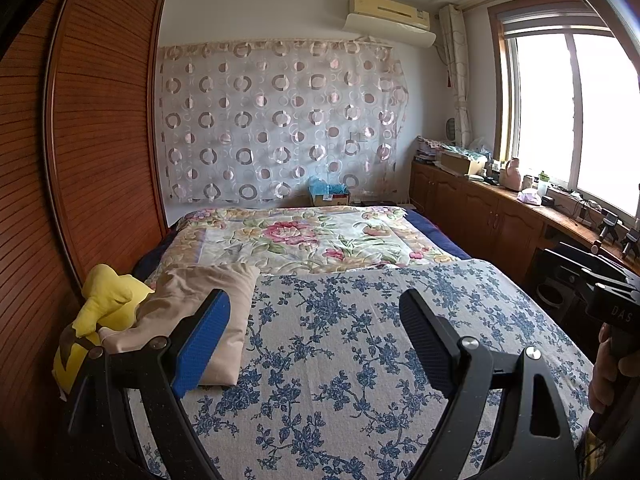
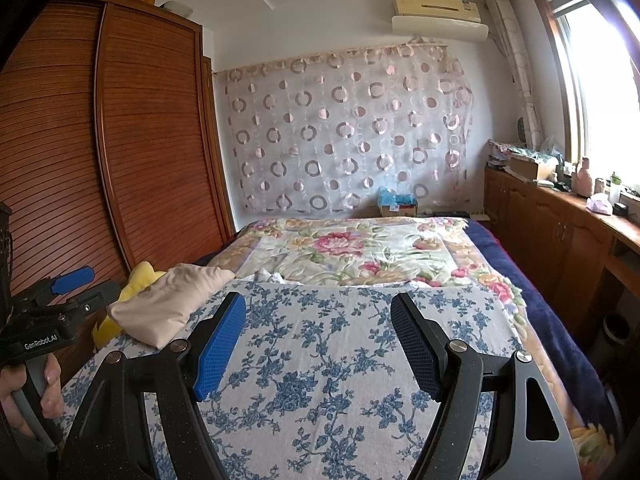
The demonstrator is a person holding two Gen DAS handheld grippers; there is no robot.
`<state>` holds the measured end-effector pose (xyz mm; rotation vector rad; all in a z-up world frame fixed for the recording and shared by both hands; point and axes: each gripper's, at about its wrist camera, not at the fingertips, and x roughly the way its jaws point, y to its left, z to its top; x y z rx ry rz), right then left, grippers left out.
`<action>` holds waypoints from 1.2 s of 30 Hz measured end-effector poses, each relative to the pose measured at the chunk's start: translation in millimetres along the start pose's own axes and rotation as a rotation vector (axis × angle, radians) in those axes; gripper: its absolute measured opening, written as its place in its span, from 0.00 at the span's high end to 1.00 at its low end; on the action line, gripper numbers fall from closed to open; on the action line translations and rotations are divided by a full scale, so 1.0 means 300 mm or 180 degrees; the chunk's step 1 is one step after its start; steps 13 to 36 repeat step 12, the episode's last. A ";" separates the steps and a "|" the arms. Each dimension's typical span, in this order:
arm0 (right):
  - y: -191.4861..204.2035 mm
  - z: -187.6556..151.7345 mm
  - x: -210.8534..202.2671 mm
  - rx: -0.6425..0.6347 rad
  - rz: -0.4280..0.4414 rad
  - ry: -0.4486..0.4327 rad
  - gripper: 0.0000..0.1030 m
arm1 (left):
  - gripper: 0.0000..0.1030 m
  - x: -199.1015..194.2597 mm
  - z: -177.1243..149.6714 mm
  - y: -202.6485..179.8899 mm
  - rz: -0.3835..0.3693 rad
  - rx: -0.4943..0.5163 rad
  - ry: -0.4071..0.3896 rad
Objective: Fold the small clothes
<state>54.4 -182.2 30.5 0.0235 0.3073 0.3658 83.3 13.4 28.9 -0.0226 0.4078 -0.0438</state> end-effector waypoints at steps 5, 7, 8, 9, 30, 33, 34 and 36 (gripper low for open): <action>-0.004 -0.004 0.000 -0.0003 0.0008 0.0000 0.26 | 0.16 0.003 -0.003 0.000 0.0001 0.0005 -0.0001; -0.005 -0.003 -0.001 -0.0005 0.0009 0.0000 0.26 | 0.16 0.002 -0.003 0.000 0.0000 0.0005 0.0000; -0.007 -0.002 -0.002 -0.0005 0.0011 -0.0002 0.26 | 0.16 0.003 -0.004 0.000 0.0001 0.0005 -0.0001; -0.007 -0.003 -0.001 -0.0007 0.0012 -0.0003 0.26 | 0.15 0.003 -0.004 0.000 0.0002 0.0007 -0.0002; -0.011 -0.003 -0.001 -0.0008 0.0015 -0.0004 0.26 | 0.15 0.003 -0.005 0.000 0.0001 0.0006 -0.0003; -0.011 -0.003 -0.001 -0.0008 0.0015 -0.0004 0.26 | 0.15 0.003 -0.005 0.000 0.0001 0.0006 -0.0003; -0.011 -0.003 -0.001 -0.0008 0.0015 -0.0004 0.26 | 0.15 0.003 -0.005 0.000 0.0001 0.0006 -0.0003; -0.011 -0.003 -0.001 -0.0008 0.0015 -0.0004 0.26 | 0.15 0.003 -0.005 0.000 0.0001 0.0006 -0.0003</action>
